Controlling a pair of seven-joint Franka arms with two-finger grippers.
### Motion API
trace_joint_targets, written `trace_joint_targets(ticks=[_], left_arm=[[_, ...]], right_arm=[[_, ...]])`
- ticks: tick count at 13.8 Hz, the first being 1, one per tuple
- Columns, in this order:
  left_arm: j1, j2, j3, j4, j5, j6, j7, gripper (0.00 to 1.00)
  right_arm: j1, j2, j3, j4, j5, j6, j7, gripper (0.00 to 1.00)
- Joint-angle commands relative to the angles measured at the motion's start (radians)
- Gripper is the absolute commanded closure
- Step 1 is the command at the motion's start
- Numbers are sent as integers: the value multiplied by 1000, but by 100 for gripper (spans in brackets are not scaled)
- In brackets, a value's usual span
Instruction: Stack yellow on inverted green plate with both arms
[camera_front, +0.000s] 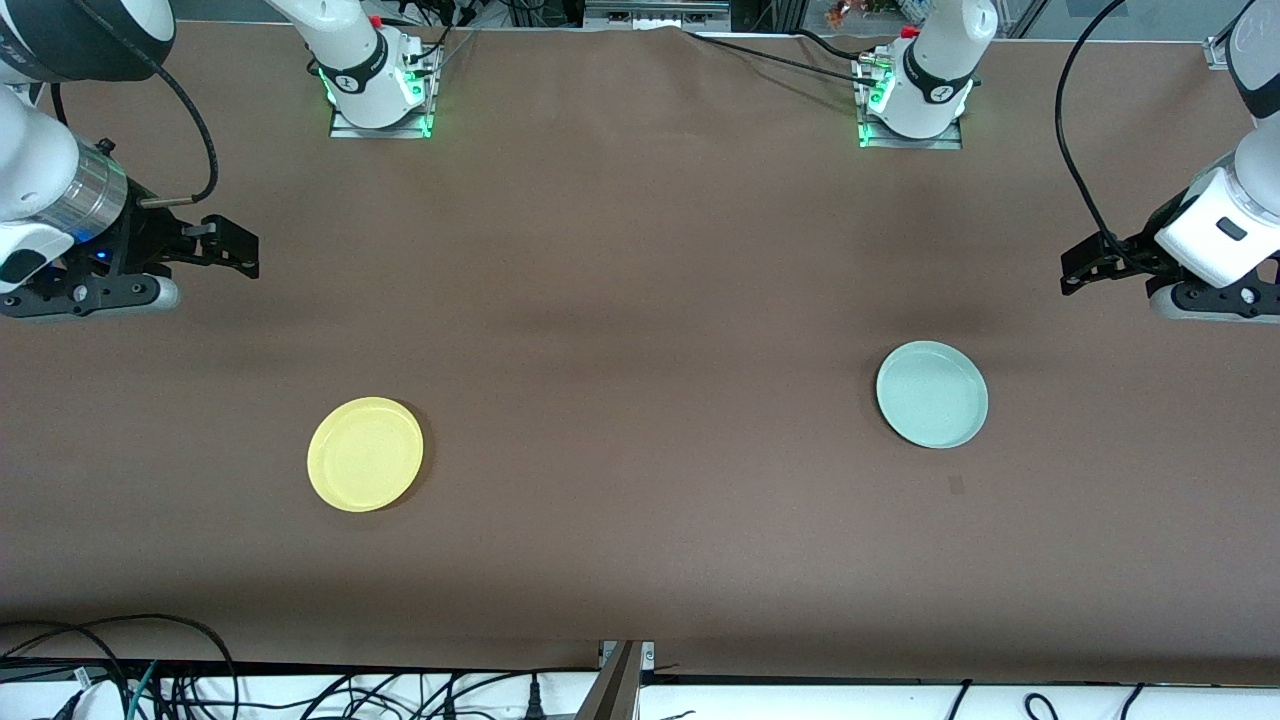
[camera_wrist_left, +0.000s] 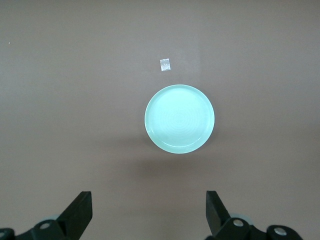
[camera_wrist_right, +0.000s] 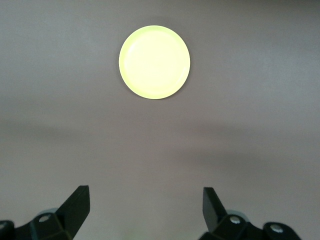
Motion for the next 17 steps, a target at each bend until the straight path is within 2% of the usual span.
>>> trace_joint_targets(ticks=[1,4,9,14,17], left_arm=[[4,32,-3,32,-16,-26,25,0],[2,76,-5,30,-13,-28,31,0],[68,226,3,30,-27,7,282,0],[83,344,3,-6,-26,225,462,0],[83,381,0,-138,-26,444,467,0]], right_arm=[[3,-12,1,-1,-6,-12,-4,0],[3,-12,1,-1,-6,-12,-1,0],[4,-9,16,-1,-7,-10,-11,0],[4,-9,20,-1,-7,1,-10,0],[4,-7,20,-1,-3,4,-8,0]])
